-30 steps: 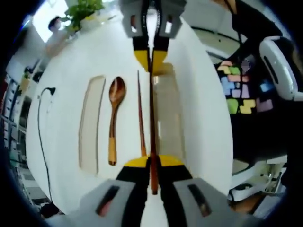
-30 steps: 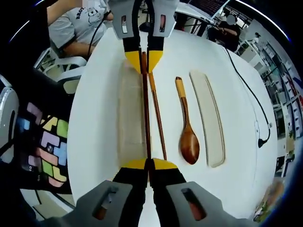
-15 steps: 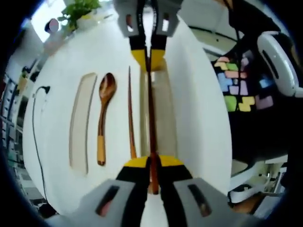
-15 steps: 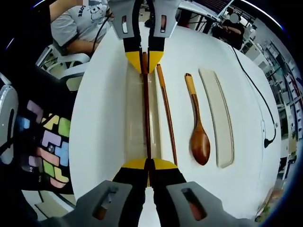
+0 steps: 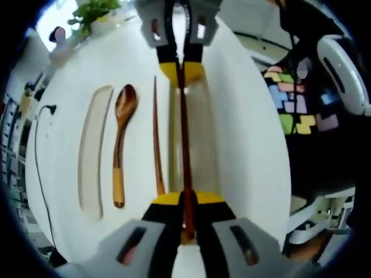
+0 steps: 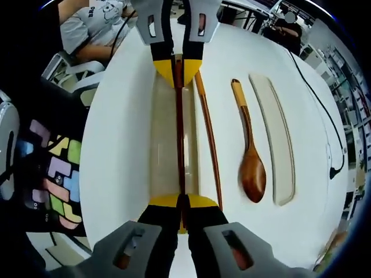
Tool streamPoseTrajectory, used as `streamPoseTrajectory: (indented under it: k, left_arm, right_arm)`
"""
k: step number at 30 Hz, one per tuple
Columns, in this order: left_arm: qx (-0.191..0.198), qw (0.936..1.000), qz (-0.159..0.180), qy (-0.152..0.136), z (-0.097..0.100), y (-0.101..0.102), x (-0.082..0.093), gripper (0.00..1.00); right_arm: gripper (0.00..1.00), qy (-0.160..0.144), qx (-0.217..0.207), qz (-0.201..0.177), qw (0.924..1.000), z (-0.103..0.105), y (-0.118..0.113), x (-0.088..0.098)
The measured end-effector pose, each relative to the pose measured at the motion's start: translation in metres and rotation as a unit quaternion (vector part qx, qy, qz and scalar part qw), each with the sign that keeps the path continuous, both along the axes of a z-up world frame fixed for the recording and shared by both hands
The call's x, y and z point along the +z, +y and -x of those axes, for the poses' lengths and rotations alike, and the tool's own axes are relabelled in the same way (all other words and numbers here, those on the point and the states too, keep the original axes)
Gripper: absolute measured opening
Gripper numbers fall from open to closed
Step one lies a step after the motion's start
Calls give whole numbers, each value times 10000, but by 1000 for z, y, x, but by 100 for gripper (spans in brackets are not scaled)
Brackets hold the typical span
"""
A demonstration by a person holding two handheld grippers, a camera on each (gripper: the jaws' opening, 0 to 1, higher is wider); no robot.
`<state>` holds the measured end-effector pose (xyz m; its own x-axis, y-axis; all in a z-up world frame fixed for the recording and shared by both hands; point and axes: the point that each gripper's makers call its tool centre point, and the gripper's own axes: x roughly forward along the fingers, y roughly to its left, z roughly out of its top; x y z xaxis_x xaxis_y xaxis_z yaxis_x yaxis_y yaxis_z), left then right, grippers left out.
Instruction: Arrange the utensils inside the cutlery case until each visible utensil rests in its matching compartment.
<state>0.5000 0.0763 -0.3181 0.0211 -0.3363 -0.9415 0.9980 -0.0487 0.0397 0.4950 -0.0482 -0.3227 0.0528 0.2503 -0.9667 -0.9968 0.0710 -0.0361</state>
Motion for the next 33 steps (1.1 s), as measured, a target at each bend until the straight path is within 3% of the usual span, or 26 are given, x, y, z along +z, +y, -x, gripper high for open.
streamPoseTrajectory:
  k: [2,22,27,33]
  left_arm:
    - [-25,10000,-3,23,1,0,-1,6]
    - [-118,9999,40,-26,5,4,-5,6]
    - [-77,9997,200,93,11,0,7,7]
    - [-170,9994,287,-113,10,-6,20,8]
  right_arm:
    - [1,115,-41,1,9999,2,0,-2]
    - [1,119,-10,-84,9999,7,3,-5]
    - [3,85,140,-62,9998,12,0,-1]
    - [3,99,124,-193,9997,15,-2,13]
